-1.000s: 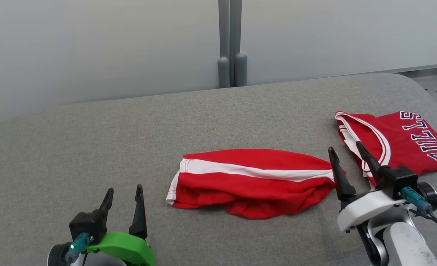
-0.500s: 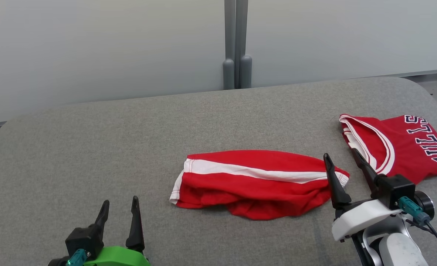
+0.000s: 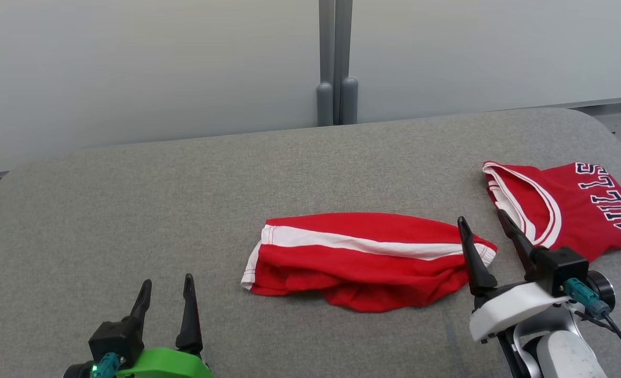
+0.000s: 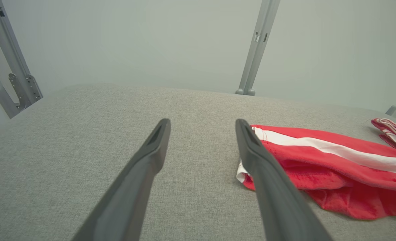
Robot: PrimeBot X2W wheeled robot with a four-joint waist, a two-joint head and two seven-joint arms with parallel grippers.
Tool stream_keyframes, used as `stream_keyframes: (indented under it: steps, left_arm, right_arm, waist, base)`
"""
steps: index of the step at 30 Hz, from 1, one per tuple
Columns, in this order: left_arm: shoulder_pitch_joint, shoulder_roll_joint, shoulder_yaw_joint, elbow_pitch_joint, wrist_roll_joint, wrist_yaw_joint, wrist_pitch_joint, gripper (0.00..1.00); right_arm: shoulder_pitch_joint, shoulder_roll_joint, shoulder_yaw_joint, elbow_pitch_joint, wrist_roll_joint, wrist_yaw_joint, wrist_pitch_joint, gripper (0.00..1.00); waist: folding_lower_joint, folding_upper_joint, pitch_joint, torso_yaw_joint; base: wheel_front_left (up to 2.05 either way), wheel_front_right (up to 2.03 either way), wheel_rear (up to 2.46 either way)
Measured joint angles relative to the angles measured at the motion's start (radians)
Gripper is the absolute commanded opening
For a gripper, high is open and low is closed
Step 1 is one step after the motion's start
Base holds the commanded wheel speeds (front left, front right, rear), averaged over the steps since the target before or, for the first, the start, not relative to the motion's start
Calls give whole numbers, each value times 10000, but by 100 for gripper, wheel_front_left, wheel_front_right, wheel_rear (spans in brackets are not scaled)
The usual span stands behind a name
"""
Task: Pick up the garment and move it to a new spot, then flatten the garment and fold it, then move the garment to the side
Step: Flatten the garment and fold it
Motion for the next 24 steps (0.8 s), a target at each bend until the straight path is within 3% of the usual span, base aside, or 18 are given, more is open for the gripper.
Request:
stream_keyframes:
  steps: [15,24]
  left_arm:
    - [40,-33,100,-107,230,-194,81,100]
    - [-1615,38,-623,587,-4,-1317,1912,100]
  right_arm:
    - [-2,17,-4,0,17,0,2,100]
    - [-4,21,-63,-6,-15,0,48,100]
  waist:
    - [0,0,54,9]
    - [0,0,275,-105]
  base:
    - [0,0,0]
    - [0,0,0]
